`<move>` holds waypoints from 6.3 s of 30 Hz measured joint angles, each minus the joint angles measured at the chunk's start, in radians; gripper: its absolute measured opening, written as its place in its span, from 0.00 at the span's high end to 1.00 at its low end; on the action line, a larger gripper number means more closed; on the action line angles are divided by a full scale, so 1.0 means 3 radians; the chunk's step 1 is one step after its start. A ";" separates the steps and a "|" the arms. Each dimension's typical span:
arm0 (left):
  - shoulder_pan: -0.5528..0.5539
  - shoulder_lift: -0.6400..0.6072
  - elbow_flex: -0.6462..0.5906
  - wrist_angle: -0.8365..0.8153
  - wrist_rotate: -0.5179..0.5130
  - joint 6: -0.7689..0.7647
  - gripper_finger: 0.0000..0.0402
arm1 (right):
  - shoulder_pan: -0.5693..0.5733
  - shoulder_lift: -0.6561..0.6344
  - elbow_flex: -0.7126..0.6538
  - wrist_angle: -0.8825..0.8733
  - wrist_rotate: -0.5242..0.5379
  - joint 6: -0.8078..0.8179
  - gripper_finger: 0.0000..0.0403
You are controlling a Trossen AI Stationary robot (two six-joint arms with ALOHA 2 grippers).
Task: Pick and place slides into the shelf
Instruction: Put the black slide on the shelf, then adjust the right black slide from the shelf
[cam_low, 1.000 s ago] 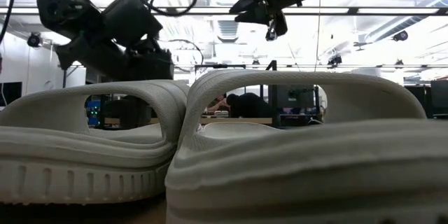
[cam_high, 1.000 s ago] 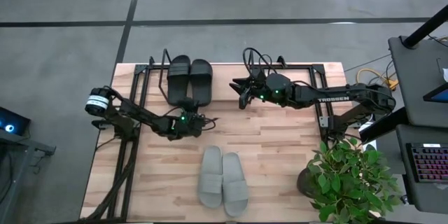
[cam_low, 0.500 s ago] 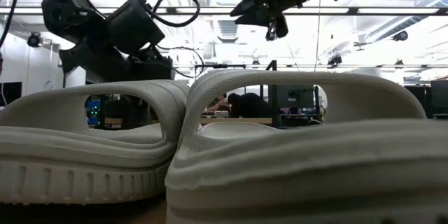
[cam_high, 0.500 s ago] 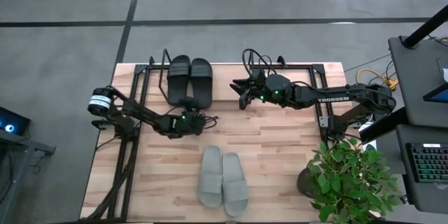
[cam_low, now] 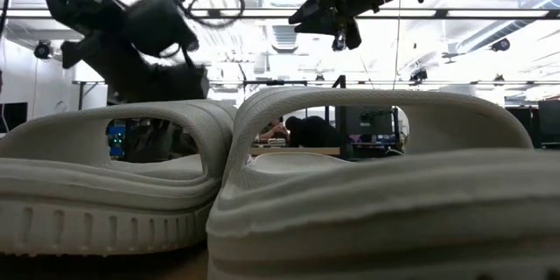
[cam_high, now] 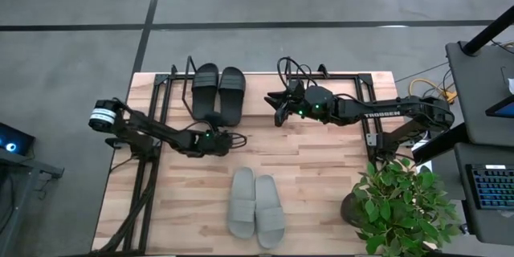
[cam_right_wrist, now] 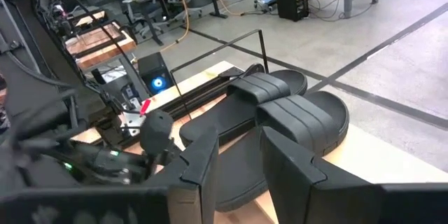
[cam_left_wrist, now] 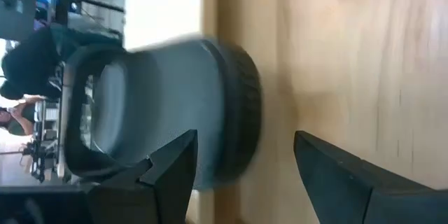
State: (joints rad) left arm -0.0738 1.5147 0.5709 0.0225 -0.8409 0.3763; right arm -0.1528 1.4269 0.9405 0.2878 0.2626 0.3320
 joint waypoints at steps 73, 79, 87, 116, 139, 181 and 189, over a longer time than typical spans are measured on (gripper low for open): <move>-0.0389 -0.3388 -0.0072 0.0281 0.2244 -0.0943 0.96 | -0.0885 0.2017 0.1971 -0.1624 -0.0613 -0.1560 0.87; -0.0389 -0.3388 -0.0072 0.0356 0.2243 -0.0941 0.96 | -0.0862 0.2017 0.1971 -0.1544 -0.0613 -0.1655 0.87; -0.0388 -0.3387 -0.0072 0.0394 0.2243 -0.0771 0.96 | -0.0806 0.2017 0.2183 -0.1766 -0.0612 -0.1841 0.87; -0.0390 -0.3396 -0.0072 0.0314 0.2242 -0.0799 0.96 | -0.0960 0.2994 0.4167 -0.3749 -0.0627 -0.1891 0.87; -0.0387 -0.3394 -0.0072 0.0320 0.2243 -0.0797 0.96 | -0.0910 0.3202 0.4062 -0.3563 -0.0805 -0.1763 0.87; -0.0390 -0.3394 -0.0072 0.0319 0.2243 -0.0795 0.96 | -0.0891 0.3079 0.4037 -0.3567 -0.0556 -0.1541 0.96; -0.0389 -0.3393 -0.0072 0.0315 0.2242 -0.0796 0.96 | -0.0739 0.2855 0.4039 -0.3548 -0.0518 -0.1743 0.98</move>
State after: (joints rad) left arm -0.1905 0.4968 0.5491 0.1170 -0.1683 0.1375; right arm -0.3744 2.2833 2.1521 -0.7766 0.1072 -0.1908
